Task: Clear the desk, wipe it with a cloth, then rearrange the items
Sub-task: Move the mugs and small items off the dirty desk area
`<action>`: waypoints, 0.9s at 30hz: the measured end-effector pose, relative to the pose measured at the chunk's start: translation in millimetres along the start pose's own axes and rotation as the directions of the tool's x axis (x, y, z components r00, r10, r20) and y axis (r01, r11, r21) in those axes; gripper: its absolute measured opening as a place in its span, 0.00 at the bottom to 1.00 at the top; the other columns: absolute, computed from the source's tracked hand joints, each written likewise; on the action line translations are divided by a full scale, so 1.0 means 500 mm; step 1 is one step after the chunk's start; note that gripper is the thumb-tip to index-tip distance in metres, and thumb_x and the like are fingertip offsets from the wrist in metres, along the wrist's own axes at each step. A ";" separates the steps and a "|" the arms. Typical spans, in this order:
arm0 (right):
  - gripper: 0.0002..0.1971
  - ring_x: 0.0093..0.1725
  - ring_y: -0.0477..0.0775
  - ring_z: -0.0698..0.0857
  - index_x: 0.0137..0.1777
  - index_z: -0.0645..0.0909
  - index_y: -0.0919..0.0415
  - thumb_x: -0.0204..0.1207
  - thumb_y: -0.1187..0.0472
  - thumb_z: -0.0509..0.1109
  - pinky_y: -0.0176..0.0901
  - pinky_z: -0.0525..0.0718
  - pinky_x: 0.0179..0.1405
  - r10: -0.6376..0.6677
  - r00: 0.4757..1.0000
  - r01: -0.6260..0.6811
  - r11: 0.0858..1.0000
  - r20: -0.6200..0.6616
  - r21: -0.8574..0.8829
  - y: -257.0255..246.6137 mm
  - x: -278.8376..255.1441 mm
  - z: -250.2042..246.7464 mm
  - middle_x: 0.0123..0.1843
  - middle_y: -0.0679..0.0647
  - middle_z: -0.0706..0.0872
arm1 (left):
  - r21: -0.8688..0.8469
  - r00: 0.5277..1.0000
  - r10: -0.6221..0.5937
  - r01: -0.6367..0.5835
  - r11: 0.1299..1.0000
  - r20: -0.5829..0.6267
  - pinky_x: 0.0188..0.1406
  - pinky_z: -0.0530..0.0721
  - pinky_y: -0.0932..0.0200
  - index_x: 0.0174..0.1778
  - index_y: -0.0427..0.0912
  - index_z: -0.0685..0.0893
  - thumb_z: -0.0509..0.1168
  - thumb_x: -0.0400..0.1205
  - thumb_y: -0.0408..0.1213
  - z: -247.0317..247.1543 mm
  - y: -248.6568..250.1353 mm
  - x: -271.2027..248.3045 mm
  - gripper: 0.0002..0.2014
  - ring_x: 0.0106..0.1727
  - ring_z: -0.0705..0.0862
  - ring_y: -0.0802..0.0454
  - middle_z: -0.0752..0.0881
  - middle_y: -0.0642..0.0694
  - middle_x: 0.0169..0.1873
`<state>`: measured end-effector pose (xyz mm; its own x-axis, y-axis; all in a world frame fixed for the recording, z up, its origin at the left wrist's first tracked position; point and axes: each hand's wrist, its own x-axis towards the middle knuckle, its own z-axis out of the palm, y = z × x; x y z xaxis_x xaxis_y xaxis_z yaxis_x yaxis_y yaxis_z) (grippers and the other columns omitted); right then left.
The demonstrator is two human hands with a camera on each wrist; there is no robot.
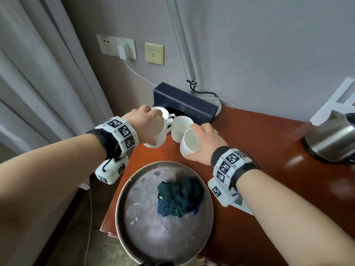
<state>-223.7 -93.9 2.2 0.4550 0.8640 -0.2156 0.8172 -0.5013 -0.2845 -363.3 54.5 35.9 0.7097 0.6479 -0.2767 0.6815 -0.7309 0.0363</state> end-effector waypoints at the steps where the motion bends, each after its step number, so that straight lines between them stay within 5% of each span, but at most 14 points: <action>1: 0.35 0.68 0.60 0.69 0.71 0.61 0.51 0.67 0.46 0.73 0.51 0.76 0.60 0.010 1.000 -0.010 1.000 0.000 -0.002 -0.010 0.010 0.015 0.69 0.55 0.65 | -0.009 1.000 -0.003 0.003 1.000 0.012 0.62 0.81 0.46 0.77 0.59 0.58 0.74 0.70 0.50 0.011 -0.014 0.005 0.43 0.68 0.73 0.43 0.66 0.49 0.70; 27: 0.41 0.70 0.63 0.66 0.79 0.54 0.45 0.69 0.44 0.71 0.49 0.79 0.55 0.156 0.987 -0.153 0.986 0.047 -0.067 -0.078 0.118 0.127 0.74 0.57 0.56 | -0.124 0.990 0.092 -0.079 0.989 0.104 0.63 0.78 0.49 0.77 0.54 0.60 0.73 0.73 0.45 0.125 -0.069 0.082 0.39 0.70 0.71 0.42 0.67 0.44 0.71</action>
<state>-251.1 -26.5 -58.8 0.5598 0.7719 -0.3013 0.7598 -0.6232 -0.1851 -368.9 92.7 -36.9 0.7470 0.5521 -0.3703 0.6402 -0.7475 0.1769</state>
